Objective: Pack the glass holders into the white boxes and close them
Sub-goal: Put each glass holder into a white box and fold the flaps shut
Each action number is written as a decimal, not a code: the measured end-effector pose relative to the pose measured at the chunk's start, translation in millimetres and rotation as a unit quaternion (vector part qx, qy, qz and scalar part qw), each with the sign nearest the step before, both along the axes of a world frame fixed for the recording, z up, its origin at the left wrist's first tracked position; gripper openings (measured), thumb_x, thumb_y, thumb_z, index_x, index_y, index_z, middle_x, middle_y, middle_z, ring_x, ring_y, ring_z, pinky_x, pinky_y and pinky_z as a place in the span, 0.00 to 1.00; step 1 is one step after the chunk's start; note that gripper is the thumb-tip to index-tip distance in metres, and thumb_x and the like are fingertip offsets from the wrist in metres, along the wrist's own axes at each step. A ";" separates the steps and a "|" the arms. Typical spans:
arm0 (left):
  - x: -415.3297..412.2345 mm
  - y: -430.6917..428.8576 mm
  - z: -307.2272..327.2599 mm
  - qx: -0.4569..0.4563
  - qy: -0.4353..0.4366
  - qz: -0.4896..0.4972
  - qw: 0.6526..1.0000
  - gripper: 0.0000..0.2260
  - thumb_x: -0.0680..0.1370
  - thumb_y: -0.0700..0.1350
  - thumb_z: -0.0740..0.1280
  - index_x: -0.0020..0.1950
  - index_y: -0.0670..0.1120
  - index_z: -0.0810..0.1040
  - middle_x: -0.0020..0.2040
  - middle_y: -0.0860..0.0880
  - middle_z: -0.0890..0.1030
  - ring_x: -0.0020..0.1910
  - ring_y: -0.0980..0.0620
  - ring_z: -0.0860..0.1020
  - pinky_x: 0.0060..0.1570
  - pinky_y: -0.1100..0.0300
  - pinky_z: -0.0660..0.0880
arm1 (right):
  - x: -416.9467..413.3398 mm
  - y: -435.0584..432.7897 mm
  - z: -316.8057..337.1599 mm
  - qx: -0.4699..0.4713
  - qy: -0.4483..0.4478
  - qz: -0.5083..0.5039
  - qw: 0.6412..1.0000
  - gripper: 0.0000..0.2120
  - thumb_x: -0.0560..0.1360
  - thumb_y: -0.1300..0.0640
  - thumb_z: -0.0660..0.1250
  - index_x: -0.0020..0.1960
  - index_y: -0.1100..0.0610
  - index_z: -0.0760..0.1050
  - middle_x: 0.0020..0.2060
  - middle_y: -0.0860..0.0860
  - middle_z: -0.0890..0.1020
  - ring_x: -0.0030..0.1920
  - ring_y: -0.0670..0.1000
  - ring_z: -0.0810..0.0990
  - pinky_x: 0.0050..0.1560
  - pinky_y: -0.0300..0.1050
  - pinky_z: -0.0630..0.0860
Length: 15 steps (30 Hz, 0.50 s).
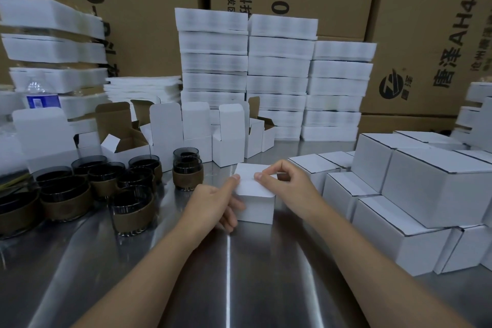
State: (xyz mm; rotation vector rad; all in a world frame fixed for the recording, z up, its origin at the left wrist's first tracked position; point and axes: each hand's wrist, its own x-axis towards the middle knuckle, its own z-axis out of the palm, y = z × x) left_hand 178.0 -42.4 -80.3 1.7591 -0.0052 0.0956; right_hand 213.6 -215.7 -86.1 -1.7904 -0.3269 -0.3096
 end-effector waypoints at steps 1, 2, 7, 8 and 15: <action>0.0 -0.6 -0.2 -0.011 0.011 -0.014 1.000 0.25 0.78 0.57 0.62 0.31 0.41 0.83 0.23 0.42 0.77 0.20 0.50 0.76 0.20 0.67 0.68 | 0.4 0.0 0.4 0.002 -0.002 -0.003 1.000 0.09 0.67 0.46 0.75 0.36 0.46 0.76 0.35 0.44 0.77 0.33 0.40 0.73 0.34 0.30 0.68; 0.3 -1.0 -0.2 -0.024 0.017 -0.022 0.999 0.24 0.78 0.57 0.62 0.31 0.42 0.84 0.24 0.42 0.78 0.21 0.49 0.76 0.20 0.67 0.69 | 0.8 0.0 0.5 0.004 -0.004 -0.006 1.000 0.09 0.67 0.46 0.75 0.36 0.46 0.76 0.36 0.44 0.78 0.33 0.39 0.73 0.34 0.30 0.68; 0.0 -1.2 -0.4 -0.090 0.020 -0.030 0.995 0.13 0.76 0.49 0.67 0.36 0.44 0.82 0.25 0.44 0.79 0.22 0.52 0.76 0.21 0.68 0.66 | 0.8 -0.4 1.2 0.005 -0.005 -0.015 1.000 0.10 0.67 0.46 0.75 0.36 0.48 0.76 0.38 0.42 0.80 0.38 0.43 0.75 0.38 0.31 0.70; 0.2 -1.3 -0.6 -0.100 0.018 -0.026 0.994 0.11 0.76 0.47 0.68 0.37 0.43 0.81 0.26 0.45 0.79 0.21 0.53 0.76 0.21 0.68 0.66 | 0.8 -0.4 1.3 0.006 -0.005 -0.014 1.000 0.10 0.67 0.46 0.75 0.37 0.49 0.76 0.39 0.43 0.80 0.39 0.43 0.75 0.38 0.32 0.70; 1.8 1.7 -3.2 -0.093 -0.024 0.000 0.995 0.11 0.73 0.43 0.72 0.31 0.47 0.80 0.27 0.49 0.80 0.24 0.56 0.76 0.22 0.68 0.66 | -1.2 -0.8 2.8 0.006 0.003 -0.011 1.000 0.11 0.67 0.46 0.75 0.39 0.51 0.76 0.42 0.50 0.82 0.38 0.45 0.74 0.40 0.37 0.70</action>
